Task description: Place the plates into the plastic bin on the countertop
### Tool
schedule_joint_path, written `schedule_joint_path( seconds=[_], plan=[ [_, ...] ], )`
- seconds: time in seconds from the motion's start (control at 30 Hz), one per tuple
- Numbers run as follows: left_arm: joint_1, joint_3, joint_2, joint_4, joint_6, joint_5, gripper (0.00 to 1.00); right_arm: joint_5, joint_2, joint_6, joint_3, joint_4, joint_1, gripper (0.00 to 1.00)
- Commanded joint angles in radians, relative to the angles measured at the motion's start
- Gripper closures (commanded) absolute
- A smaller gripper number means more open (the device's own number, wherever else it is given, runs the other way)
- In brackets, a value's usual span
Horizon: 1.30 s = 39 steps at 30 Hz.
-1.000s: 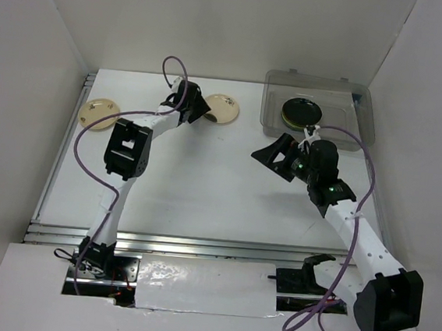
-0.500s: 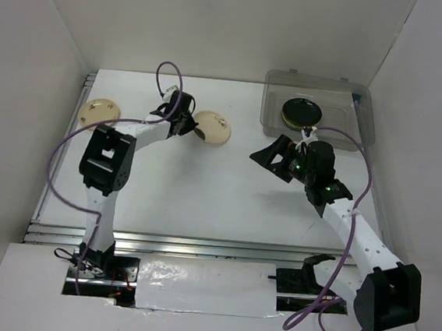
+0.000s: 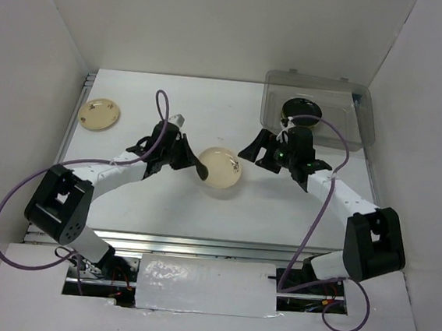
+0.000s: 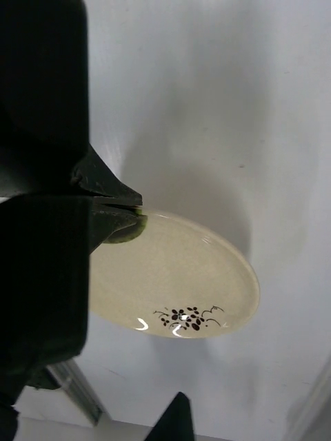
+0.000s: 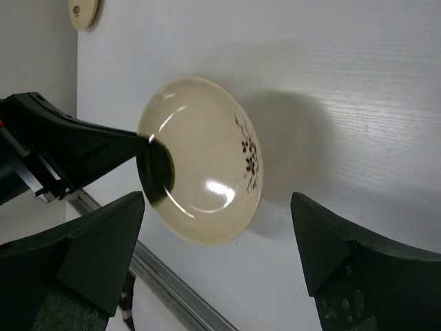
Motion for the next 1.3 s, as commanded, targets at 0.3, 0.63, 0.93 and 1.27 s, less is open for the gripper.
schedule_joint_path(
  seconds=[0.3,0.63,0.93,1.27],
  plan=[
    [0.019,-0.116,-0.134,0.184,-0.046,0.269,1.0,-0.143,0.047,-0.029,-0.08,0.127,0.065,0.21],
    [0.02,-0.119,-0.18,0.121,-0.032,0.222,1.0,-0.1,-0.007,0.015,-0.104,0.131,0.082,1.0],
    [0.007,-0.075,-0.407,-0.282,-0.035,-0.178,0.01,0.012,0.007,0.096,0.052,0.048,-0.094,1.0],
    [0.008,-0.098,-0.685,-0.545,0.048,-0.319,0.01,0.098,0.505,0.254,0.683,-0.076,-0.444,1.0]
  ],
)
